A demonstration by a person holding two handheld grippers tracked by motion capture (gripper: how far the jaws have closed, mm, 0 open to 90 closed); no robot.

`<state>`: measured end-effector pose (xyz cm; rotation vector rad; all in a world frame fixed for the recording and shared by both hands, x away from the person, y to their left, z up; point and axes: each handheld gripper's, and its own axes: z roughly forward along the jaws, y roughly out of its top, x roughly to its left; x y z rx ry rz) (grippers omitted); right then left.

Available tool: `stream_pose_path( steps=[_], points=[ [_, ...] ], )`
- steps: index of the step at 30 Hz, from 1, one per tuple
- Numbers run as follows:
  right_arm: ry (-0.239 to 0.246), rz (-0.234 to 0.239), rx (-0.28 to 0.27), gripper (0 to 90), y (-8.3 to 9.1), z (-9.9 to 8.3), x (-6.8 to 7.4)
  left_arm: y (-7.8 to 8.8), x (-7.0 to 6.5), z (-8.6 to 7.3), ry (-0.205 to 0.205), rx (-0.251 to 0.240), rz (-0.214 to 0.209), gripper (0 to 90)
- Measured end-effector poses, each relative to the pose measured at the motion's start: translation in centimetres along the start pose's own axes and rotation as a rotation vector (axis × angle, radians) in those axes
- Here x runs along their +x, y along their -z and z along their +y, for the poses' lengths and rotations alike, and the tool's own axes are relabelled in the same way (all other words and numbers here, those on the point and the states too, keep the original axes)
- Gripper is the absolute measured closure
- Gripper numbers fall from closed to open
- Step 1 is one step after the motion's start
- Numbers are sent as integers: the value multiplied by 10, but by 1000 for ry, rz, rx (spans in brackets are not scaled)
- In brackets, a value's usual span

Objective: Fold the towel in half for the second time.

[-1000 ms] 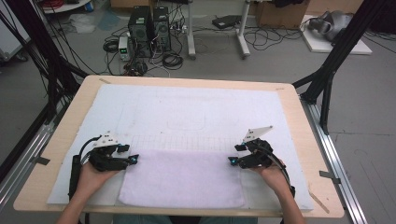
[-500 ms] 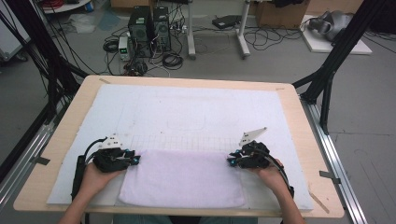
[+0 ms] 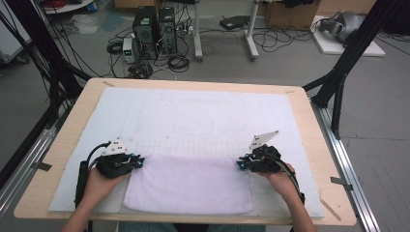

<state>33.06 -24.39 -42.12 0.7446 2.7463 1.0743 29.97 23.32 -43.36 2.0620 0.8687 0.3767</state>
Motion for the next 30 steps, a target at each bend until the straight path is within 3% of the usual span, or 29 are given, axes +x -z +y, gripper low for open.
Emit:
stream_pose_path(
  steps=[6, 12, 15, 22, 24, 25, 26, 27, 28, 30],
  points=[
    [-7, -36, -39, 798, 10, 11, -11, -2, 6, 20, 2, -39, 23, 804],
    [-42, -65, -95, 797, 23, 26, -38, -12, 20, 53, 16, -82, 82, 805],
    [-56, -92, -97, 797, 23, 35, -54, -20, 31, 67, 47, -93, 86, 805],
    [-65, -135, -86, 796, 23, 62, -74, -26, 53, 95, 52, -92, 137, 805],
    [-46, -157, -91, 786, 23, 71, -79, -30, 61, 103, 62, -84, 155, 802],
    [-40, -191, -86, 747, 23, 76, -82, -33, 65, 107, 72, -84, 184, 788],
    [-41, -239, -93, 694, 22, 80, -85, -36, 68, 112, 86, -75, 240, 740],
    [-49, -274, -117, 653, 21, 82, -89, -38, 71, 115, 93, -67, 285, 648],
    [-69, -296, -126, 606, 19, 83, -93, -39, 74, 116, 113, -78, 303, 573],
    [-107, -278, -117, 579, 14, 81, -97, -39, 78, 113, 144, -69, 289, 541]
  ],
)
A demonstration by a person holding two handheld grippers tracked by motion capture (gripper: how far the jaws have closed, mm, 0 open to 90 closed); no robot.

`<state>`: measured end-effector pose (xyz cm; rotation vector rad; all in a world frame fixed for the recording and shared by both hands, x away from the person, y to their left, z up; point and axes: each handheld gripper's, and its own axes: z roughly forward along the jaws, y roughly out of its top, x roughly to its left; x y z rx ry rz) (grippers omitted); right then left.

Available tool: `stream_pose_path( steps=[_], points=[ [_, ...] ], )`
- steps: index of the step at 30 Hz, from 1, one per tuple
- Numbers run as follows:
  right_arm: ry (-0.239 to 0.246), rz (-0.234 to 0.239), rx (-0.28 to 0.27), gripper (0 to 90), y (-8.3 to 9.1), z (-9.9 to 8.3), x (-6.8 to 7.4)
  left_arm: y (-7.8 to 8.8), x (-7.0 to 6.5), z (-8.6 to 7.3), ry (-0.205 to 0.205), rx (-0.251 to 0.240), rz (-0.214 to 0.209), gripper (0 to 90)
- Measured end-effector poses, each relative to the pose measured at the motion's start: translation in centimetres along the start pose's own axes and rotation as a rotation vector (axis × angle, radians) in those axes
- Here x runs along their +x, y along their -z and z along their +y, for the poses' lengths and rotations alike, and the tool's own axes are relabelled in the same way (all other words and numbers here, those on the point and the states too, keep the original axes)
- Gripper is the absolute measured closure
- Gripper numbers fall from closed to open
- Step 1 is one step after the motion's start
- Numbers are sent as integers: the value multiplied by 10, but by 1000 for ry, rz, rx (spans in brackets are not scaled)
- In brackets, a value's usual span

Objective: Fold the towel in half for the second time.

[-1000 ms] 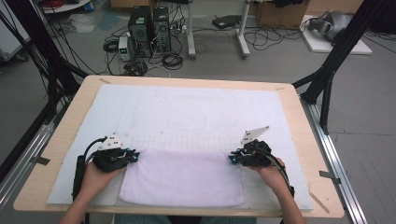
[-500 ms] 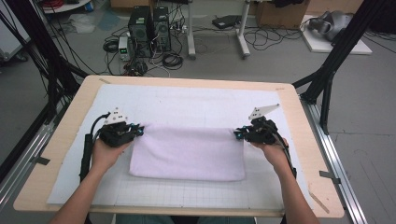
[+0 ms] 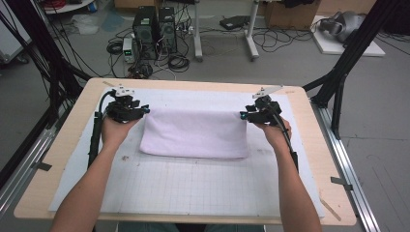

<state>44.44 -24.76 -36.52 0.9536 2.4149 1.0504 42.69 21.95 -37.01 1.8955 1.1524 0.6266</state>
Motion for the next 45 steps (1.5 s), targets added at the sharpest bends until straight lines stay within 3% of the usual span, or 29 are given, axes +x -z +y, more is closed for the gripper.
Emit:
stream_pose_path(
  steps=[2, 4, 9, 11, 16, 22, 26, 32, 39, 45],
  points=[
    [5, 25, 31, 568, -5, -4, 3, 0, 1, -5, -23, 41, -9, 509],
    [12, 52, 50, 576, -6, -9, 8, 3, 1, -14, -19, 36, -39, 516],
    [26, 139, 85, 636, -5, -24, 24, 13, -12, -39, -60, 54, -126, 658],
    [21, 145, 80, 636, -3, -34, 32, 14, -17, -50, -64, 95, -134, 677],
    [8, 144, 113, 653, -4, -60, 43, 19, -22, -73, -79, 117, -161, 732],
    [-23, 150, 116, 636, -8, -77, 39, 18, -23, -90, -90, 168, -171, 730],
    [-14, 139, 117, 604, -9, -75, 41, 20, -23, -92, -79, 144, -178, 699],
    [-11, 147, 64, 518, -4, -68, 49, 30, -25, -87, -58, 72, -207, 612],
    [-40, 147, -26, 358, 11, -56, 61, 49, -26, -83, -46, 22, -215, 472],
    [-29, 144, -48, 258, 23, -54, 72, 65, -33, -82, -44, -8, -224, 334]
  ],
)
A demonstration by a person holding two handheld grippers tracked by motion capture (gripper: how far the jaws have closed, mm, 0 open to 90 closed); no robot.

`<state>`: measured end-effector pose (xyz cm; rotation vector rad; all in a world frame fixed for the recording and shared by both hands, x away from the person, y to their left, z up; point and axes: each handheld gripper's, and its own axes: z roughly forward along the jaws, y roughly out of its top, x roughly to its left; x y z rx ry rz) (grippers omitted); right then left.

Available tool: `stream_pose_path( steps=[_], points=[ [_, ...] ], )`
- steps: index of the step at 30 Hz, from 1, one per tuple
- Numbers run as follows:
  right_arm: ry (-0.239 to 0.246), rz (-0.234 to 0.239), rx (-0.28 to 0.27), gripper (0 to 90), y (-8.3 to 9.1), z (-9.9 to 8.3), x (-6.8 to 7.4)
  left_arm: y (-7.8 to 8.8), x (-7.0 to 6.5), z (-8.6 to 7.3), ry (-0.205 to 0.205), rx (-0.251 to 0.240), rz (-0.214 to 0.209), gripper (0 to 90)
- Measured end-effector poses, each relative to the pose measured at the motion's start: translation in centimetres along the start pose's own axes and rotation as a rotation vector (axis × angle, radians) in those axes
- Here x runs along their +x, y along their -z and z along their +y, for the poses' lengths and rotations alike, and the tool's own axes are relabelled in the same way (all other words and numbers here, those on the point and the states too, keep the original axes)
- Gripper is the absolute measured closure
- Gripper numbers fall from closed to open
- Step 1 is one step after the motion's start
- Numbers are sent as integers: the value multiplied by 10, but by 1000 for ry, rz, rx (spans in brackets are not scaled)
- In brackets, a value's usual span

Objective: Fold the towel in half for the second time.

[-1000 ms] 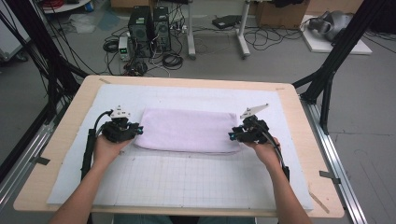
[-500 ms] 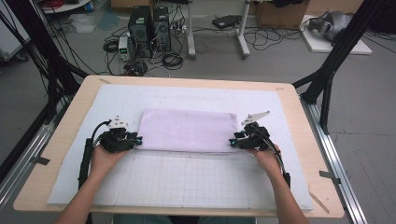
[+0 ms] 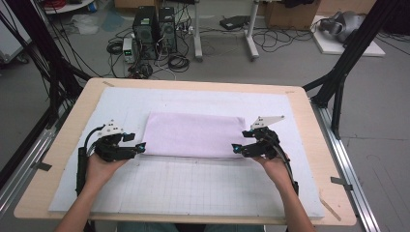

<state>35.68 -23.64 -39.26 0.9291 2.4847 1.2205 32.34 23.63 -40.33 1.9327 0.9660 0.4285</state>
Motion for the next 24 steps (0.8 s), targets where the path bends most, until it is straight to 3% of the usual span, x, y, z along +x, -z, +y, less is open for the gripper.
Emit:
stream_pose_path(
  steps=[7, 11, 19, 24],
  points=[
    [-11, 14, -37, 179, 12, -1, 11, 12, -6, -7, 11, -19, -7, 260],
    [20, -4, -44, 172, 19, -2, 18, 16, -10, -9, 0, -17, -2, 231],
    [12, -2, -75, 152, 26, -12, 19, 26, -15, -14, -28, -20, 10, 203],
    [10, -15, -68, 136, 29, -22, 19, 28, -16, -17, -33, -15, 12, 200]
  ],
)
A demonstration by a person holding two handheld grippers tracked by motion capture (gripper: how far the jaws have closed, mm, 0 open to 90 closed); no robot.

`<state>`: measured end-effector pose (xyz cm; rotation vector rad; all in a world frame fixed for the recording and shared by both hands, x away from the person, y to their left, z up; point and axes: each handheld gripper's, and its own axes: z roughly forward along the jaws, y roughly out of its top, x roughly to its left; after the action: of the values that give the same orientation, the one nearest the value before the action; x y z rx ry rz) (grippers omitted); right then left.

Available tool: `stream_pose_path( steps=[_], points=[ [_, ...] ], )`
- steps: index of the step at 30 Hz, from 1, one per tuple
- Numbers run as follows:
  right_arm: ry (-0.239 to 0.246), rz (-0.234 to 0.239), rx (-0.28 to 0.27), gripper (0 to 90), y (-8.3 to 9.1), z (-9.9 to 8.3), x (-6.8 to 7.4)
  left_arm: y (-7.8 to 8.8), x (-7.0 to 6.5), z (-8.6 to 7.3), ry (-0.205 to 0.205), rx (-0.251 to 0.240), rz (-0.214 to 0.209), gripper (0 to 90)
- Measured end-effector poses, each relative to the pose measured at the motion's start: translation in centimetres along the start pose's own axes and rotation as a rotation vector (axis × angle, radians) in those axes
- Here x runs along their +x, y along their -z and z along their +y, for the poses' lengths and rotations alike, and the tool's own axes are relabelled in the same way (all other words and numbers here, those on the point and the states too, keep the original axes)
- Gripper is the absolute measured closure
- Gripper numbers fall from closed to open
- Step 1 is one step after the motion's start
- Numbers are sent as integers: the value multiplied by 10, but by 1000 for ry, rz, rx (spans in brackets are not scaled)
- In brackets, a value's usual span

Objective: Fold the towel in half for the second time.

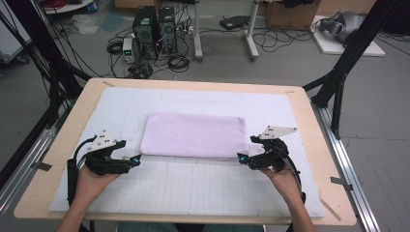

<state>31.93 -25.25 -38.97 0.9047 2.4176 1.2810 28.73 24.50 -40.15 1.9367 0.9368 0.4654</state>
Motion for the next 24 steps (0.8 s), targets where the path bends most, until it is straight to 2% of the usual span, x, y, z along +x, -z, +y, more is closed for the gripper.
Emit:
stream_pose_path(
  steps=[8, 24],
  points=[
    [-4, -17, -1, 134, 11, -11, 1, 6, -2, -4, 6, -18, -15, 192],
    [-7, -49, -26, 133, 38, -33, 11, 20, -7, -14, 10, -25, -11, 192]
  ],
)
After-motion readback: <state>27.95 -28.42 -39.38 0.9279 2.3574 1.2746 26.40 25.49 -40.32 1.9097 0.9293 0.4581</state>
